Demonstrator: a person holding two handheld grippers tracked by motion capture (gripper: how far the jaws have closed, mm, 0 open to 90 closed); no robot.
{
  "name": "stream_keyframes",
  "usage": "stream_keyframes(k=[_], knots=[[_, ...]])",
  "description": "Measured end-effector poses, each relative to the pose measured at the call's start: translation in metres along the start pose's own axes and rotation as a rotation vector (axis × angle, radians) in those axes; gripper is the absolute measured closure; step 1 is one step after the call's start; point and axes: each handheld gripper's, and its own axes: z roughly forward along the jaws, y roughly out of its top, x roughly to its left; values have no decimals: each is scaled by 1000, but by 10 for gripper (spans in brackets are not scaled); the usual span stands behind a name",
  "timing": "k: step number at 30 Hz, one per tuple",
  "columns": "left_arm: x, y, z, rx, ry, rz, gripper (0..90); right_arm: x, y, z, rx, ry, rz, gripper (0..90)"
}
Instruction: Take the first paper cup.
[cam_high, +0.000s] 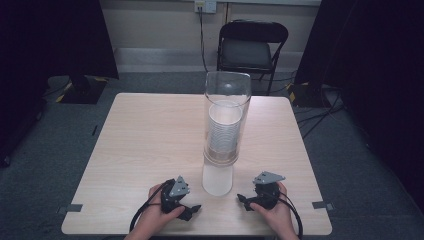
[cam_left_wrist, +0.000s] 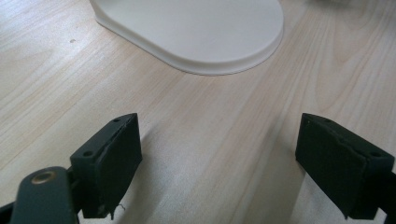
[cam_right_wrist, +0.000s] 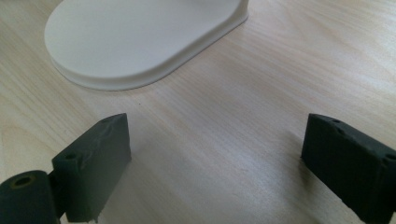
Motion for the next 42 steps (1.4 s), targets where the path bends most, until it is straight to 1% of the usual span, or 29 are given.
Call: stream_keyframes(k=[3,4,5,7,9,13,15,17,18,19,20,23,25,29,33,38,42], knots=[[0,0,0,0,0,-1,139,0,0,-1,-3,6,4,97],[0,0,0,0,-1,0,139,-1,0,-1,-6,8,-5,130],[0,0,0,1,-2,0,138,-2,1,-3,-5,8,0,158],[0,0,0,0,-3,0,136,-5,3,-5,-14,25,17,147],[0,0,0,1,-3,0,136,-7,6,-9,-23,32,16,164],[0,0,0,1,-3,-1,135,-9,19,-16,-79,49,34,156],[0,0,0,2,-4,0,136,-9,26,-20,-116,74,55,154],[0,0,0,1,-3,0,136,-8,33,-23,-143,93,55,151],[0,0,0,1,-3,0,136,-7,36,-24,-146,103,56,153],[0,0,0,1,-3,1,136,-5,39,-24,-153,111,46,153],[0,0,0,1,-3,1,136,-5,39,-24,-153,111,46,153],[0,0,0,1,-4,0,136,0,47,-24,-172,146,57,156],[0,0,0,2,-4,0,136,3,52,-23,-177,152,44,157],[0,0,0,1,-4,0,136,11,62,-25,-212,167,20,169],[0,0,0,1,-4,0,136,16,74,-27,-242,193,7,174],[0,0,0,1,-5,0,135,23,86,-29,-269,198,-20,186],[0,0,0,1,-5,-1,135,28,94,-29,-300,200,-31,192]])
